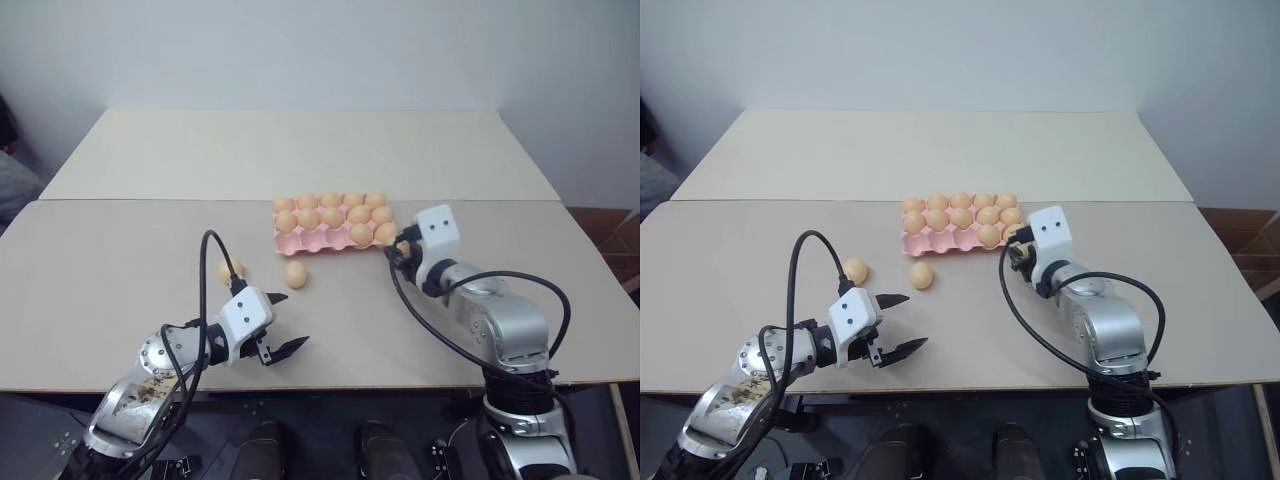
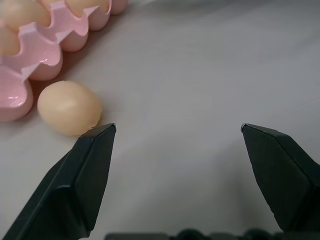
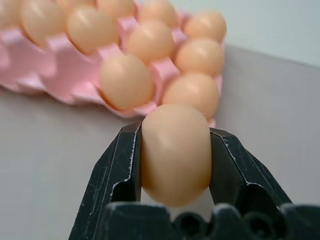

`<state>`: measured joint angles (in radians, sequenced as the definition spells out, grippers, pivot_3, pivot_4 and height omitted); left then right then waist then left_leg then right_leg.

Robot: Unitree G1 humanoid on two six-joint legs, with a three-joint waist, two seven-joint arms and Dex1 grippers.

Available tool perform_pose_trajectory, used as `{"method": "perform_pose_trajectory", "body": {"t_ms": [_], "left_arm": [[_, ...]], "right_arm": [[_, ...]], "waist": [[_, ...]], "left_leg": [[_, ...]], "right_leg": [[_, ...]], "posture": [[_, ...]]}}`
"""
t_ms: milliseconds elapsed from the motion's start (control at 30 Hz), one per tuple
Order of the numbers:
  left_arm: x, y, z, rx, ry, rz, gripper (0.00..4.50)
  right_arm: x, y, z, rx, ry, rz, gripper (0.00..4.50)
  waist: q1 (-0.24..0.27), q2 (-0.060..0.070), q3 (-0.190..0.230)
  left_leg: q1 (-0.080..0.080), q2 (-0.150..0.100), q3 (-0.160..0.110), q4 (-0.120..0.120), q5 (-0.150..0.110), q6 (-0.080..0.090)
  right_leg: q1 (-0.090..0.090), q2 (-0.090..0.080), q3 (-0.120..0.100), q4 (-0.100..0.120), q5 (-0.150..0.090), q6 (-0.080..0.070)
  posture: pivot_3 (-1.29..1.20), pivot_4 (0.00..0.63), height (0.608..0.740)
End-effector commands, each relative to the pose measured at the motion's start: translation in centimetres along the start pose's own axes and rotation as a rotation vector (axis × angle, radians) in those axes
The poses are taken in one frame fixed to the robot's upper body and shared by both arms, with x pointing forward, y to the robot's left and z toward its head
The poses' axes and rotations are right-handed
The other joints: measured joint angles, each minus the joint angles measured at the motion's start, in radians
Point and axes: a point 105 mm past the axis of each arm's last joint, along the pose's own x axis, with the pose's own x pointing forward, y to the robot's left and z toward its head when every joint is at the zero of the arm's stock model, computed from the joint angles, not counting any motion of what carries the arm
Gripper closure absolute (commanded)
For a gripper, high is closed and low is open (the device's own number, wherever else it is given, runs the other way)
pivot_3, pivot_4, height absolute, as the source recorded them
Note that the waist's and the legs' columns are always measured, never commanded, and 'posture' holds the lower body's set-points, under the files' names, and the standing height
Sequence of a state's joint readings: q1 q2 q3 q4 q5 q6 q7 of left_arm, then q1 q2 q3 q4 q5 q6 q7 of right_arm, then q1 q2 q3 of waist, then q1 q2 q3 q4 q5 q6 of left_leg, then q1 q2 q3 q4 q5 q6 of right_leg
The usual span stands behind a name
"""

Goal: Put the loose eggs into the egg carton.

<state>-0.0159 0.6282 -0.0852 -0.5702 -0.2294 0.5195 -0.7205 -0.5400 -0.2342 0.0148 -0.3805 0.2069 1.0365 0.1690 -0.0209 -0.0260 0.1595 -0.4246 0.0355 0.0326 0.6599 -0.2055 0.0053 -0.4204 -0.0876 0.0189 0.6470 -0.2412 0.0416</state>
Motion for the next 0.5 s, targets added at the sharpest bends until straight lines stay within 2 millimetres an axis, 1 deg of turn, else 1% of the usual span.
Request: {"method": "perform_pose_trajectory", "body": {"t_ms": [33, 100, 233, 333, 500], "left_arm": [[-0.8, 0.4, 1.1, 0.008, -0.019, 0.047, 0.14], [-1.0, 0.5, 1.1, 0.008, -0.012, 0.053, 0.14], [-1.0, 0.6, 1.0, 0.012, -0.007, 0.061, 0.14], [-1.0, 0.5, 1.1, 0.013, -0.010, 0.063, 0.14], [-1.0, 0.3, 1.1, 0.011, -0.010, 0.065, 0.14]], "right_arm": [[0.2, 2.8, 3.2, -0.026, -0.116, 0.066, 2.86], [1.1, 3.9, 3.2, -0.046, -0.114, 0.096, 2.87], [2.4, 5.1, 2.9, -0.071, -0.107, 0.123, 2.88], [3.5, 5.3, 2.4, -0.085, -0.097, 0.115, 2.89], [4.4, 5.5, 1.8, -0.098, -0.085, 0.120, 2.89]], "waist": [[0.000, 0.000, 0.000], [0.001, 0.000, 0.000], [0.007, 0.000, 0.000], [0.006, 0.000, 0.000], [0.004, 0.000, 0.000]], "left_leg": [[0.000, 0.001, 0.000, 0.000, 0.000, 0.000], [0.000, 0.001, 0.000, 0.000, 0.000, 0.000], [-0.001, -0.001, 0.000, 0.000, 0.000, 0.000], [0.000, -0.001, 0.000, 0.000, 0.000, 0.000], [-0.001, 0.000, 0.000, 0.000, 0.000, 0.000]], "right_leg": [[0.000, 0.001, 0.000, 0.000, 0.000, 0.000], [0.000, 0.001, 0.000, 0.000, 0.000, 0.000], [0.000, -0.001, -0.001, -0.001, 0.000, 0.000], [0.000, -0.001, -0.001, -0.001, 0.000, 0.000], [0.000, -0.001, -0.001, 0.000, 0.000, 0.000]], "posture": [[0.00, 0.150, 0.740], [0.00, 0.150, 0.740], [0.00, 0.150, 0.740], [0.00, 0.150, 0.740], [0.00, 0.150, 0.740]]}}
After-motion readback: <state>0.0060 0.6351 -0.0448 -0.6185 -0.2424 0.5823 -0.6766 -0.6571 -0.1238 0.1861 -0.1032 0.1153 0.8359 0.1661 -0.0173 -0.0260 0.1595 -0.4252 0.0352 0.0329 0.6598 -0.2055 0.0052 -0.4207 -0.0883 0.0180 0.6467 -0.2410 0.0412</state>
